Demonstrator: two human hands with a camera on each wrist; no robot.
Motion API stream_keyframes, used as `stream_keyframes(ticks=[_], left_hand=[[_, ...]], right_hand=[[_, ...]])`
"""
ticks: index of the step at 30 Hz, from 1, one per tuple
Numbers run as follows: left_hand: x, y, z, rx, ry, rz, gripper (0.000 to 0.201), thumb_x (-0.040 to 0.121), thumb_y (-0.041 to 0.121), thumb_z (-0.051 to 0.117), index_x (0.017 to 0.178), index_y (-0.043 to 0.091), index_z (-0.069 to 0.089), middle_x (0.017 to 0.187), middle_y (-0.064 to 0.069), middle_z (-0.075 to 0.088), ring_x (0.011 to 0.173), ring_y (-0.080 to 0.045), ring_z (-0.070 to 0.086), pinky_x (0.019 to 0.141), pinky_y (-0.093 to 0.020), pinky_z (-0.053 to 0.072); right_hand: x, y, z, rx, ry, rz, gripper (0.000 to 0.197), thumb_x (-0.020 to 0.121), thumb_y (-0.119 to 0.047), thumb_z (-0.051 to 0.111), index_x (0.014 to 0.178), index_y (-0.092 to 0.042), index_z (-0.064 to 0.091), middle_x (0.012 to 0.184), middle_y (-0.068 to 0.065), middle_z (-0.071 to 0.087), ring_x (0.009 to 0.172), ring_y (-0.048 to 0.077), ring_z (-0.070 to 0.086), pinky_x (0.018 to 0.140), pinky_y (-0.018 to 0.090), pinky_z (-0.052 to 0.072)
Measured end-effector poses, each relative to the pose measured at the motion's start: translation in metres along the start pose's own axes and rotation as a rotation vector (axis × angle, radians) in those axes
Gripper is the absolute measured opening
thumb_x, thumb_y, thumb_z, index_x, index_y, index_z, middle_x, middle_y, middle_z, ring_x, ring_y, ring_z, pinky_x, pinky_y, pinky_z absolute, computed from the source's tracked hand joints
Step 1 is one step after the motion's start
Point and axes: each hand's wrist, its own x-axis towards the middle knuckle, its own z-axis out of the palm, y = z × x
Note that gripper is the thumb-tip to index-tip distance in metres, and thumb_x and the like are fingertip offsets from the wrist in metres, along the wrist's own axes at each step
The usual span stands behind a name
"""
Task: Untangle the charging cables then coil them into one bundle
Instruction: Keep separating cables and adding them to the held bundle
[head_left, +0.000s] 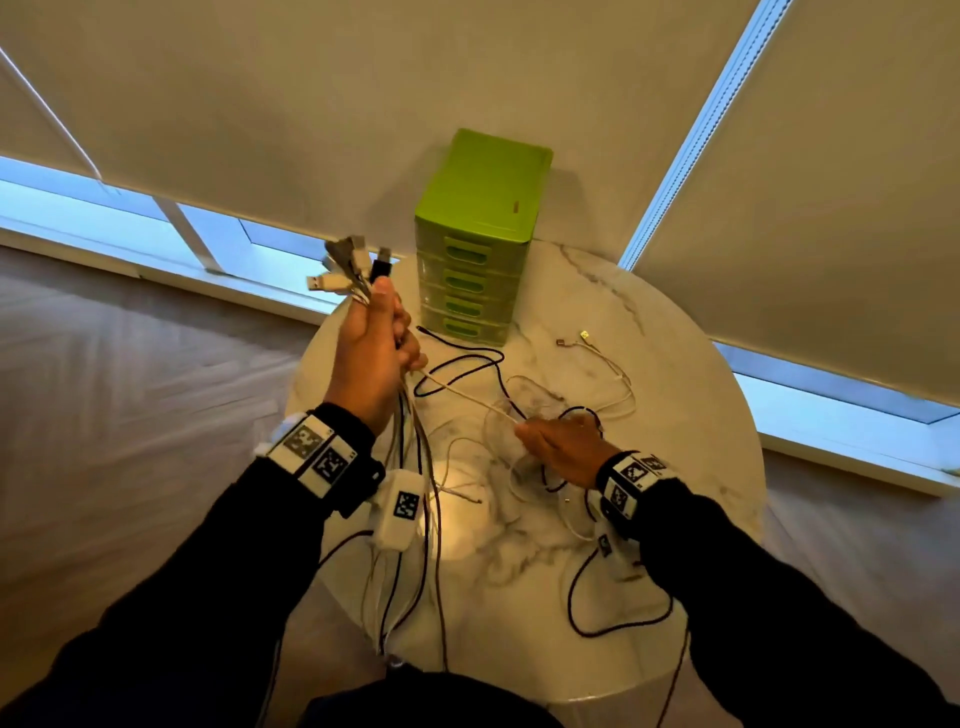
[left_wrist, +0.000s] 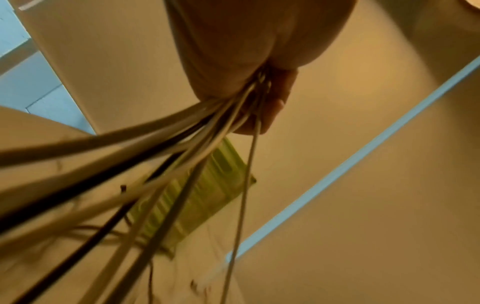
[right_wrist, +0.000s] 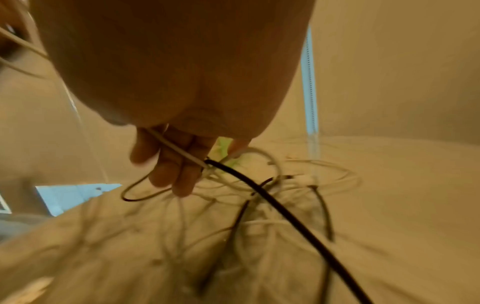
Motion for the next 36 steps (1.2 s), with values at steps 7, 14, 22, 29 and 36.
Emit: stream_keyframes(ticks=[7, 14, 22, 29, 36], left_hand=[[0.002, 0.042, -0.035, -0.012, 0.039, 0.116, 0.036, 0.108, 0.035, 0.039, 0.075, 0.022, 0.039, 0.059, 0.009, 0.030, 0.048, -0.009, 0.023, 0.053, -0.031, 0.016], [-0.011, 0.044, -0.041, 0.143, 0.033, 0.153, 0.034, 0.108, 0.029, 0.042, 0.075, 0.023, 0.040, 0.056, 0.013, 0.034, 0.050, -0.006, 0.025, 0.049, -0.023, 0.021], [-0.036, -0.028, -0.011, 0.506, -0.203, -0.123, 0.036, 0.104, 0.047, 0.045, 0.095, 0.020, 0.068, 0.070, 0.006, 0.048, 0.062, -0.012, 0.042, 0.057, -0.027, 0.035], [-0.025, -0.041, 0.015, 0.235, -0.269, -0.322, 0.036, 0.104, 0.044, 0.048, 0.099, 0.015, 0.070, 0.059, 0.009, 0.032, 0.050, -0.009, 0.025, 0.051, -0.028, 0.018], [-0.018, -0.030, 0.013, 0.368, -0.179, -0.157, 0.027, 0.103, 0.038, 0.050, 0.118, 0.019, 0.063, 0.077, 0.011, 0.059, 0.066, -0.006, 0.048, 0.067, -0.026, 0.041]], right_hand=[[0.013, 0.026, -0.041, -0.130, 0.108, 0.121, 0.049, 0.103, -0.059, 0.016, 0.089, -0.027, 0.051, 0.087, -0.008, 0.062, 0.089, 0.017, 0.056, 0.093, 0.045, 0.027], [0.025, 0.009, -0.070, -0.346, 0.263, 0.130, 0.034, 0.105, -0.047, 0.030, 0.100, -0.032, 0.061, 0.106, -0.008, 0.061, 0.113, 0.020, 0.051, 0.090, 0.043, 0.023], [0.008, -0.055, -0.086, -0.136, 0.419, -0.195, 0.029, 0.104, -0.043, 0.044, 0.093, -0.028, 0.067, 0.091, -0.009, 0.072, 0.095, 0.019, 0.063, 0.088, 0.045, 0.040], [-0.014, -0.072, -0.071, 0.012, 0.340, -0.372, 0.024, 0.102, -0.031, 0.055, 0.095, -0.015, 0.072, 0.084, -0.003, 0.072, 0.080, 0.013, 0.062, 0.074, 0.032, 0.048], [-0.010, -0.056, -0.056, 0.013, 0.095, -0.145, 0.012, 0.100, -0.019, 0.056, 0.099, -0.008, 0.060, 0.091, 0.000, 0.059, 0.082, 0.016, 0.050, 0.068, 0.021, 0.031]])
